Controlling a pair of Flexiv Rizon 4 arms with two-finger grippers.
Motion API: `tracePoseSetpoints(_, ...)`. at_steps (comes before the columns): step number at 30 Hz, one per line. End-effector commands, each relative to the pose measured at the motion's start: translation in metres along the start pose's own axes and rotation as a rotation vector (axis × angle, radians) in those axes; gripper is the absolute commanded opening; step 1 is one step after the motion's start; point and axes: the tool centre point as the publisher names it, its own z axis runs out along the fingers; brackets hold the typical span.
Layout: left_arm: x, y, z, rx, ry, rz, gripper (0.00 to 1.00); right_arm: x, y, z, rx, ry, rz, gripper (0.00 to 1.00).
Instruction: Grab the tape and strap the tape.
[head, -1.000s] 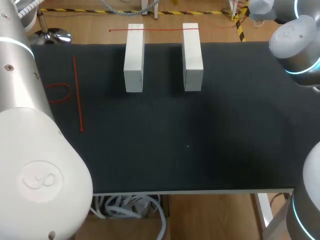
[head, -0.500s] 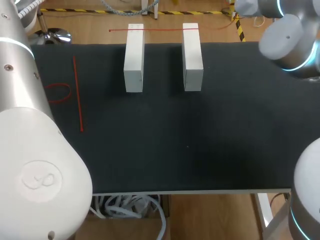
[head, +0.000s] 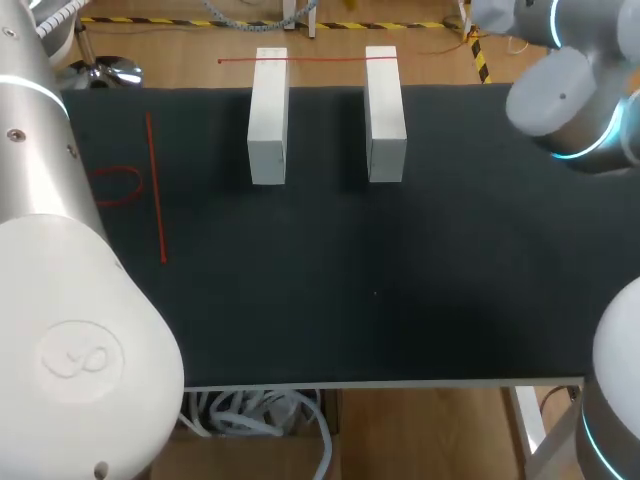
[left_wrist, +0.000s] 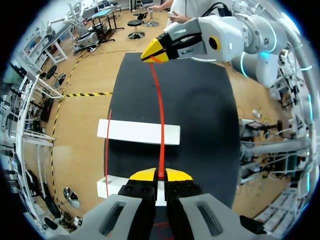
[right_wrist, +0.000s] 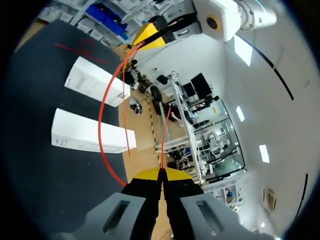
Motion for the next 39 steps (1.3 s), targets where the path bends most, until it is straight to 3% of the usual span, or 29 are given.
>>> tracePoseSetpoints(1, -0.001, -0.001, -0.002, -0.006, 0.003, -0.001, 0.0, 0.013, 0.001, 0.003, -0.014, -0.123, 0.072, 0.0)
tracePoseSetpoints(4, -0.001, -0.001, -0.002, -0.006, 0.003, -0.001, 0.0, 0.015, 0.003, 0.004, 0.023, -0.17, 0.142, 0.0)
tracePoseSetpoints(7, -0.001, -0.001, -0.002, -0.006, 0.003, -0.001, 0.0, 0.015, 0.007, 0.005, 0.033, -0.197, 0.113, 0.0)
tracePoseSetpoints(15, -0.001, -0.001, -0.002, -0.006, 0.003, -0.001, 0.0, 0.015, 0.009, 0.01, 0.097, -0.285, 0.189, 0.0)
tracePoseSetpoints(31, -0.001, -0.001, -0.002, -0.006, 0.003, -0.001, 0.0, 0.019, 0.024, 0.017, 0.161, -0.256, 0.089, 0.0)
tracePoseSetpoints(34, -0.001, -0.001, -0.002, -0.006, 0.003, -0.001, 0.0, 0.019, 0.024, 0.017, 0.142, -0.251, 0.129, 0.0)
tracePoseSetpoints(35, -0.001, -0.001, -0.002, -0.006, 0.003, -0.001, 0.0, 0.018, 0.026, 0.017, 0.108, -0.262, 0.2, 0.0)
tracePoseSetpoints(39, -0.001, -0.001, -0.002, -0.006, 0.003, -0.001, 0.0, 0.018, 0.026, 0.017, 0.108, -0.262, 0.2, 0.0)
